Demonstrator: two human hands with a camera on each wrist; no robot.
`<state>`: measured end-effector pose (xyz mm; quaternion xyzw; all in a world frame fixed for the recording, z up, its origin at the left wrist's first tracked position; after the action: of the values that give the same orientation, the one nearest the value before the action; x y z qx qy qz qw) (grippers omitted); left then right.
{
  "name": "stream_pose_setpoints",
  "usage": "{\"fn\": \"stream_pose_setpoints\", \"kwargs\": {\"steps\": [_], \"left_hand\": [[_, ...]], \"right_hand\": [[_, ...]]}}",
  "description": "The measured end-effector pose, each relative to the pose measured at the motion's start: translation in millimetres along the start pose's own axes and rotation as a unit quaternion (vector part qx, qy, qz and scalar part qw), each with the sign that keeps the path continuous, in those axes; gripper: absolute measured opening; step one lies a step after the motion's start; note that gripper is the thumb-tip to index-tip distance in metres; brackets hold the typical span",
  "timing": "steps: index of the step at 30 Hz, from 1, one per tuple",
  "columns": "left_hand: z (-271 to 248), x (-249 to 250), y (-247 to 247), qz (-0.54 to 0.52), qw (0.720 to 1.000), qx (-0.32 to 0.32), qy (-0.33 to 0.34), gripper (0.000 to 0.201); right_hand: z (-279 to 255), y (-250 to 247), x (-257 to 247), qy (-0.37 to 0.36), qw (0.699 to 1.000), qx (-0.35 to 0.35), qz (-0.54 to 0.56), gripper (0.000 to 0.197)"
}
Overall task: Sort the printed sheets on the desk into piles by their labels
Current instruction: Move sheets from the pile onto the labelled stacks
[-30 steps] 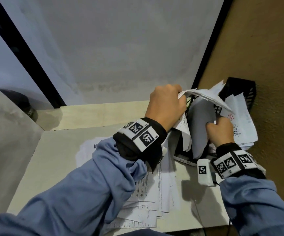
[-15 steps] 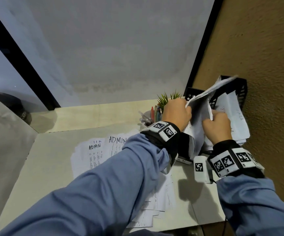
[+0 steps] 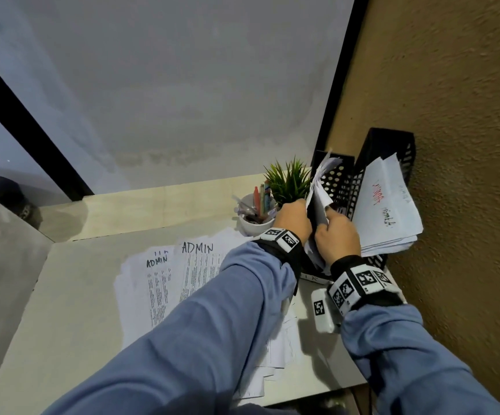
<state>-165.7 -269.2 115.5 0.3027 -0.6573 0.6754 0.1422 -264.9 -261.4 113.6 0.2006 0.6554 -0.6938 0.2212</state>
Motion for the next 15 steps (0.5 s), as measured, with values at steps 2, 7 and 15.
{"fn": "stream_pose_setpoints", "kwargs": {"steps": [2, 7, 15], "left_hand": [[2, -7, 2, 0.016, 1.0, -0.025, -0.01, 0.024], [1, -14, 2, 0.029, 0.999, -0.011, 0.005, 0.022], [1, -17, 2, -0.002, 1.0, -0.006, 0.015, 0.023]], "right_hand": [[-2, 8, 2, 0.001, 0.999, -0.03, -0.029, 0.042], [-16, 31, 10, 0.029, 0.993, -0.087, -0.074, 0.032], [-35, 46, 22, 0.01, 0.995, -0.051, -0.09, 0.035]]}}
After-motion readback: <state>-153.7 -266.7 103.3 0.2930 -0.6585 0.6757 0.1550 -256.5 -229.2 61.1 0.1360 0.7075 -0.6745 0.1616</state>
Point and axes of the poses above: each hand's wrist, its own z-axis towards the middle knuckle, its own y-axis out of the palm, x = y × z, the point moved 2 cm from there along z, towards the middle knuckle, and after that the axes turned 3 degrees about x, right-handed, at the moved point
